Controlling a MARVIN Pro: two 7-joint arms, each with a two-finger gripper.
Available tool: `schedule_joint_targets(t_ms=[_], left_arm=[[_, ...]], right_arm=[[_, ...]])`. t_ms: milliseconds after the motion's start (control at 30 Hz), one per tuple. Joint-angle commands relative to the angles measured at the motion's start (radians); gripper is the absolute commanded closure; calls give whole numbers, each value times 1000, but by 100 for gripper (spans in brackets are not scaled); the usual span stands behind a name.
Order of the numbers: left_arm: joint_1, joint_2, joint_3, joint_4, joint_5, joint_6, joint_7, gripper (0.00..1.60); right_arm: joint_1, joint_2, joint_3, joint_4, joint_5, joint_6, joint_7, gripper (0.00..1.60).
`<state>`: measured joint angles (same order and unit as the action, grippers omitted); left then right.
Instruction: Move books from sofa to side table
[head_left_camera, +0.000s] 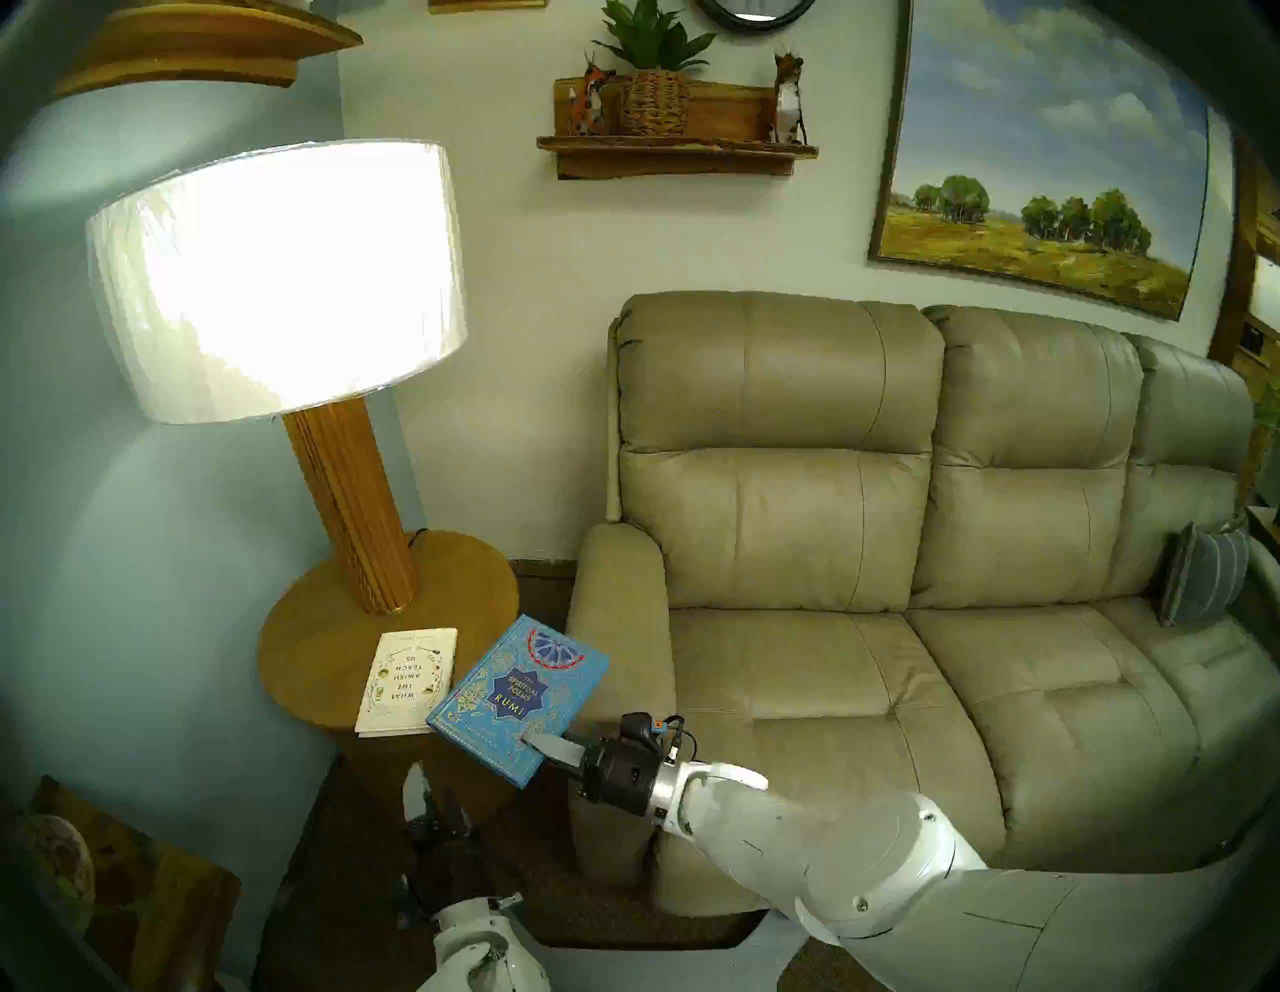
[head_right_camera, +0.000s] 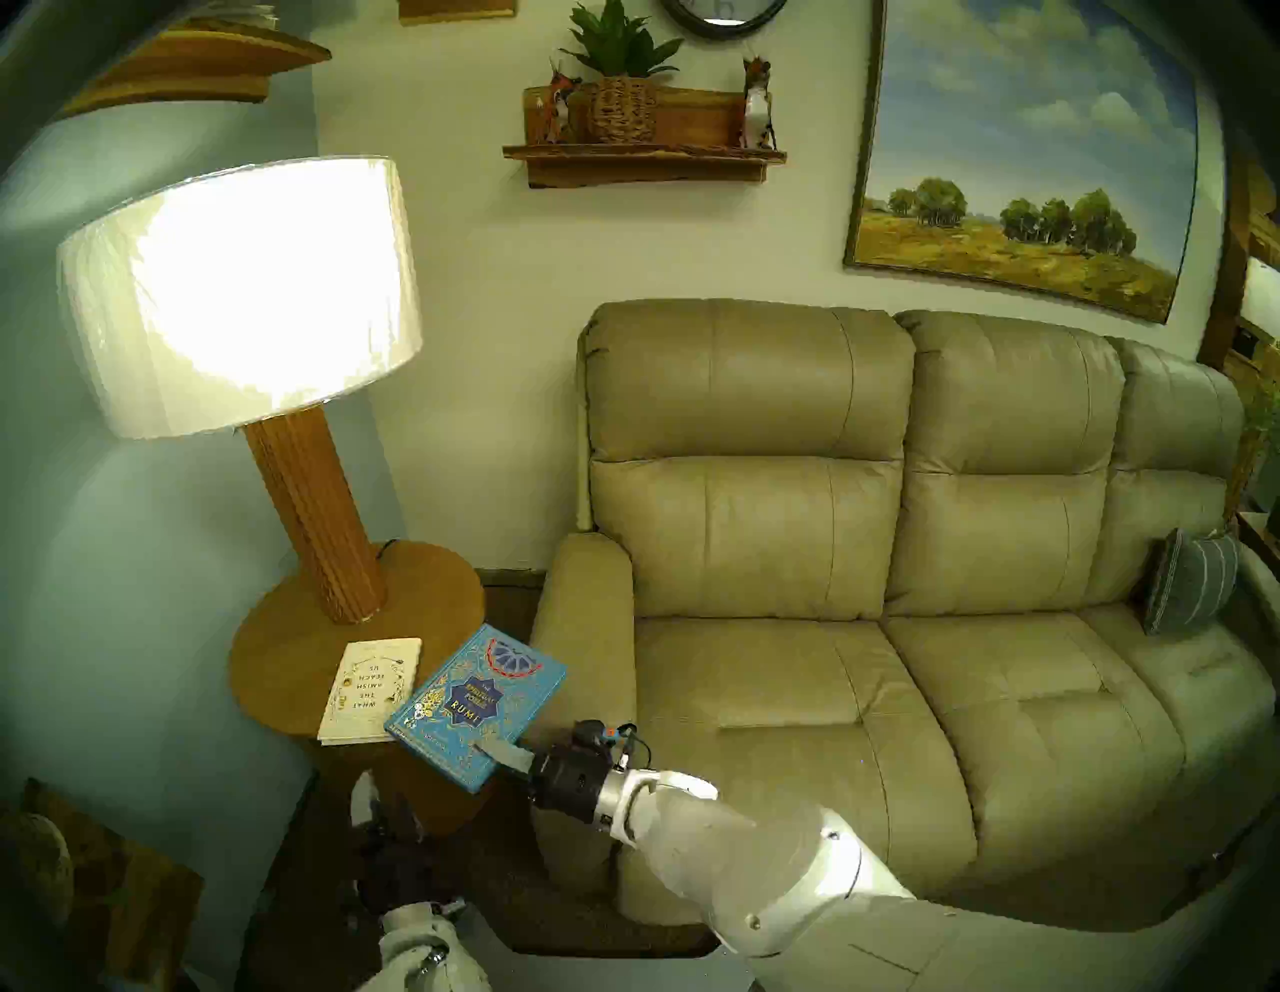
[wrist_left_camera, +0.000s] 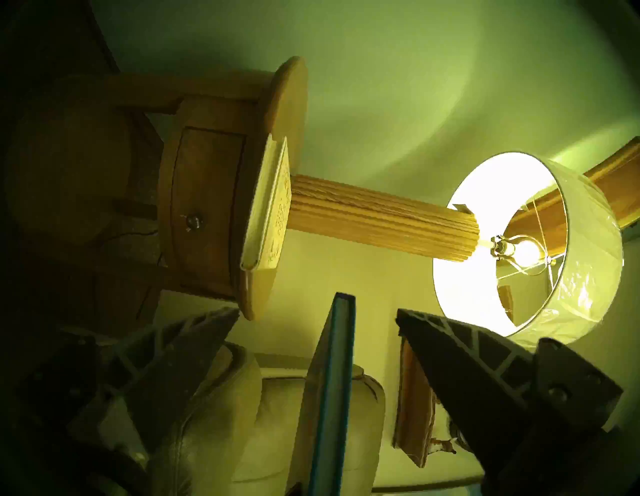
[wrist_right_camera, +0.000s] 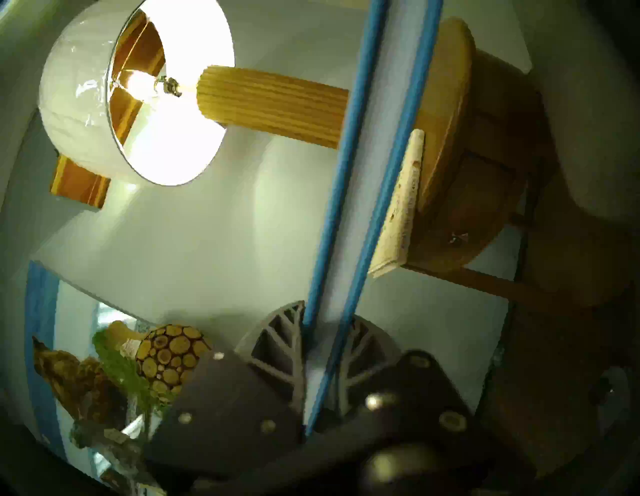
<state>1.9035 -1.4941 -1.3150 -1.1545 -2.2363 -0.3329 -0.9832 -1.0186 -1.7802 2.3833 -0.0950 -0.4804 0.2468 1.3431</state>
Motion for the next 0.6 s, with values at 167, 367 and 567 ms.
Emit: schedule_joint_targets(t_ms=[167,367,567], left_arm=[[-86,1,-19,45,10,-17,-14,0],[-103,19,-25,51,12,0,5,0],[-122,28,-4,78,25,28,28,0]], right_arm=[[0,-25,-18,-5,-28,-16,64,160],[-6,-20,-17,-5,-42,-21,64,160],[-6,-20,-23,-5,-59,-19,90,160]])
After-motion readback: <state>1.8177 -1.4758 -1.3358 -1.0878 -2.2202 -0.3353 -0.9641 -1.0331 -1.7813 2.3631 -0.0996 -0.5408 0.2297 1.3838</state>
